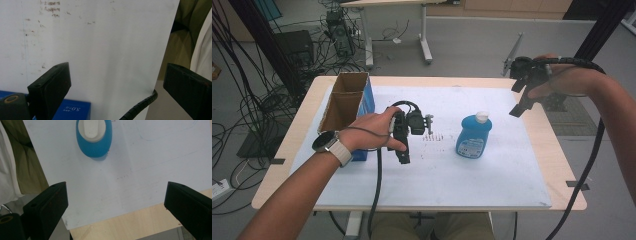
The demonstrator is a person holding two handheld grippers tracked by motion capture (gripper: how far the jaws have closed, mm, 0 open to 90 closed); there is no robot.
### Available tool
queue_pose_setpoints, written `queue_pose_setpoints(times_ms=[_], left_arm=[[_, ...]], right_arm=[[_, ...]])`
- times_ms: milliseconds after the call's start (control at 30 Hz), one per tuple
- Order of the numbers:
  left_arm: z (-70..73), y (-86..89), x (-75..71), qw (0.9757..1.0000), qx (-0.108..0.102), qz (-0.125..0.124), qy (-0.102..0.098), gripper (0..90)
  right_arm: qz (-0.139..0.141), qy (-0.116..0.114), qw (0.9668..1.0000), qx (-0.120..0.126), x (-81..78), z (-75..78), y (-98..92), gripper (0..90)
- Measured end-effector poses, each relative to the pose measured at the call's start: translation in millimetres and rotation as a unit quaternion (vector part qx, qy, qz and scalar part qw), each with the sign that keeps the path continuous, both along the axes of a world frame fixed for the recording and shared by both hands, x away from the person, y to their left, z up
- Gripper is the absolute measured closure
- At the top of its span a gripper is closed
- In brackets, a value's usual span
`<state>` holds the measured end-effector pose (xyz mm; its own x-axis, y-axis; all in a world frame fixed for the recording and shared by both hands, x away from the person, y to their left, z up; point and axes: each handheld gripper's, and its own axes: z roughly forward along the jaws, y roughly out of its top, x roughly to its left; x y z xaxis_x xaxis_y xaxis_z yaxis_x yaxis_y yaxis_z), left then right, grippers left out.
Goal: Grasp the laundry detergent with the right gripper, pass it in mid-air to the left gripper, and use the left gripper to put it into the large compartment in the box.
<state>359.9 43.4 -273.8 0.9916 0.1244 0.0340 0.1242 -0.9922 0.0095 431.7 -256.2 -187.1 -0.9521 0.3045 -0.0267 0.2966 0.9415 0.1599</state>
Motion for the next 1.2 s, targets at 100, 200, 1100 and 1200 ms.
queue_pose_setpoints(times_ms=[100, 200, 1100, 1200], left_arm=[[-0.3, -0.6, -1.1, 1.0000, -0.002, 0.001, -0.002, 8.0], [0.1, -1.2, -1.8, 1.0000, -0.002, 0.001, -0.003, 8.0], [-2.9, 0.1, 1.5, 0.9998, -0.015, 0.006, -0.008, 8.1], [-3.0, -1.2, 1.1, 0.9999, -0.013, 0.003, -0.008, 8.1]], right_arm=[[0.001, -0.001, 1.0000, 0.000, -1.7, 0.1, -0.3, 5.1], [0.001, -0.004, 1.0000, 0.005, -3.9, -0.3, -1.0, 5.0], [0.015, -0.012, 0.9978, 0.064, -9.5, -35.3, -1.3, 4.5], [0.015, -0.011, 0.9973, 0.071, -10.1, -39.9, -1.4, 4.5]])
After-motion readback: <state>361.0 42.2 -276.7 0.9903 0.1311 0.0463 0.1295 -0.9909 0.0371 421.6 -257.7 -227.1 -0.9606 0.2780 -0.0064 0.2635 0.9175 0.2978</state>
